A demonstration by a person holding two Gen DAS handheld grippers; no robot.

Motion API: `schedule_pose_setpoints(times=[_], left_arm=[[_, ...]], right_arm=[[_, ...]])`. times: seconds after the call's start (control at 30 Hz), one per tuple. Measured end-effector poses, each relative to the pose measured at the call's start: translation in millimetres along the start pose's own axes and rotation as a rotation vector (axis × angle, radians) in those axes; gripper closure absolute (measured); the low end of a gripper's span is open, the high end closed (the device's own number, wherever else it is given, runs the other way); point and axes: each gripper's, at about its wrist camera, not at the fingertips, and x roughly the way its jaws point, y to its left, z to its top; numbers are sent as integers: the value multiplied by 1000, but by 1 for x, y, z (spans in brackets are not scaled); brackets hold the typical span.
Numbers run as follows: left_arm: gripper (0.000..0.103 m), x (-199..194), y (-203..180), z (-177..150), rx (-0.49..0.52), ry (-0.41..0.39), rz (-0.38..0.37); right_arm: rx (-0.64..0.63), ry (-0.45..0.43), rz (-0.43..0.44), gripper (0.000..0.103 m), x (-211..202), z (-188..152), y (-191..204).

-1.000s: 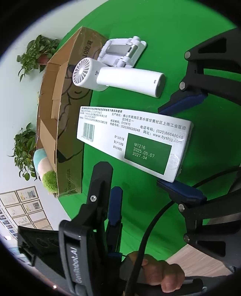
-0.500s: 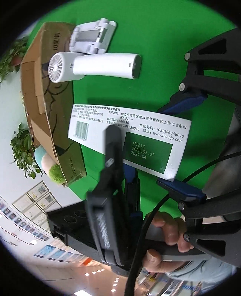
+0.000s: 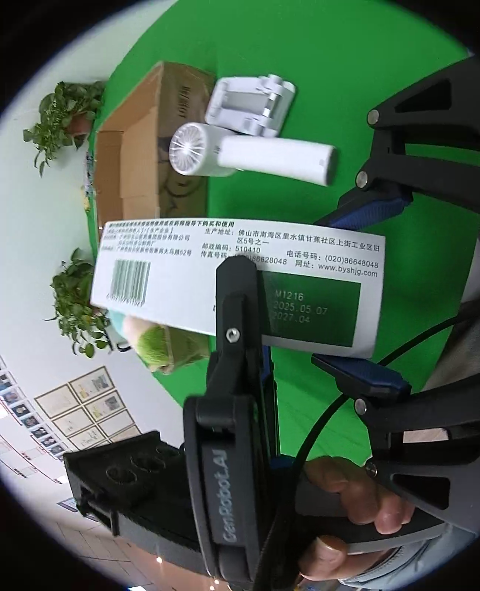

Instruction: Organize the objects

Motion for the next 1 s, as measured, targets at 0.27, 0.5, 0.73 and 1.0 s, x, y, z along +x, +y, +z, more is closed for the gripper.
schedule_pose_setpoints(times=[0.27, 0.5, 0.73, 1.0], left_arm=[[64, -13, -25, 37, 55, -48, -11], [64, -29, -47, 80, 105, -89, -17], [64, -48, -52, 124, 134, -108, 3], [64, -42, -43, 195, 115, -96, 47]], right_arm=[[-12, -48, -24, 41, -14, 30, 0], [-30, -97, -39, 42, -21, 72, -4], [-42, -109, -23, 42, -18, 117, -10], [-31, -64, 19, 42, 4, 173, -24]])
